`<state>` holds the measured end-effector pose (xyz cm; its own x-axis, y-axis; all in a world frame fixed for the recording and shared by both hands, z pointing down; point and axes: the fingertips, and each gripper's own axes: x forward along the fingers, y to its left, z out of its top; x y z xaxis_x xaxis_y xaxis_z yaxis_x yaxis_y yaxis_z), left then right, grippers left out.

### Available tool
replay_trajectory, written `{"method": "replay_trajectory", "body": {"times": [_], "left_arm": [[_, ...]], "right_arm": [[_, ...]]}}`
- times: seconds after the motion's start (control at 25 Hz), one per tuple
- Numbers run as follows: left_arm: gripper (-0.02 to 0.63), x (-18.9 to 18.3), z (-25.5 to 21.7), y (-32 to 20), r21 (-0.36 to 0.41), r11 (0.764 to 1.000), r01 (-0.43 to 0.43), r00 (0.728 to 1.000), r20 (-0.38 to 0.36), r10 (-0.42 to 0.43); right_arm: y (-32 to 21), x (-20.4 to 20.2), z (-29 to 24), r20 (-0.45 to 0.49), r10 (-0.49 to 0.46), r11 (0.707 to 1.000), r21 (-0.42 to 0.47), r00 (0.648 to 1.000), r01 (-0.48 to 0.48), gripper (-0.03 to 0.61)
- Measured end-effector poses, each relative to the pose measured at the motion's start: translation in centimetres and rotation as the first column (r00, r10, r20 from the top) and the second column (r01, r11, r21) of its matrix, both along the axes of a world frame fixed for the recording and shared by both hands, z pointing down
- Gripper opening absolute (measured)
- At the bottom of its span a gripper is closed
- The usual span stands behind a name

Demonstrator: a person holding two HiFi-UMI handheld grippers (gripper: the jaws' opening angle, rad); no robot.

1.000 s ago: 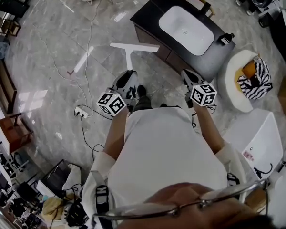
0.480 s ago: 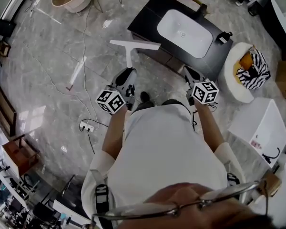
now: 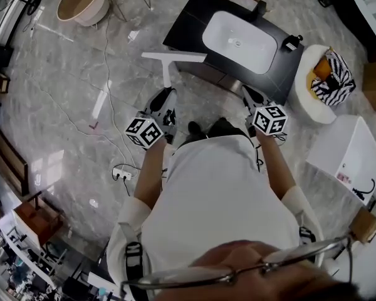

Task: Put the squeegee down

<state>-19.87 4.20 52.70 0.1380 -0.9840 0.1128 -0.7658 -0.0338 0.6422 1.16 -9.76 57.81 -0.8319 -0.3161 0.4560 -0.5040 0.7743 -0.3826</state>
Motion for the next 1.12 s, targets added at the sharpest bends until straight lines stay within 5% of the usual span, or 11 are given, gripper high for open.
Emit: {"method": "replay_trajectory", "body": {"times": [0.4,1.12], "left_arm": [[0.095,0.0,0.0,-5.8,-0.004,1.000,-0.005,1.000,-0.010,0.005],[0.095,1.3,0.3,-17.7,-0.004,0.996,0.090,0.996,-0.001,-0.090]], "right_arm": [[-5.9,0.8,1.3,0.010,0.042,0.999,-0.029,0.999,-0.042,0.002],[-18.9,-0.7,2.1,0.033,-0.038,0.998,-0.050,0.999,0.040,0.002]]}}
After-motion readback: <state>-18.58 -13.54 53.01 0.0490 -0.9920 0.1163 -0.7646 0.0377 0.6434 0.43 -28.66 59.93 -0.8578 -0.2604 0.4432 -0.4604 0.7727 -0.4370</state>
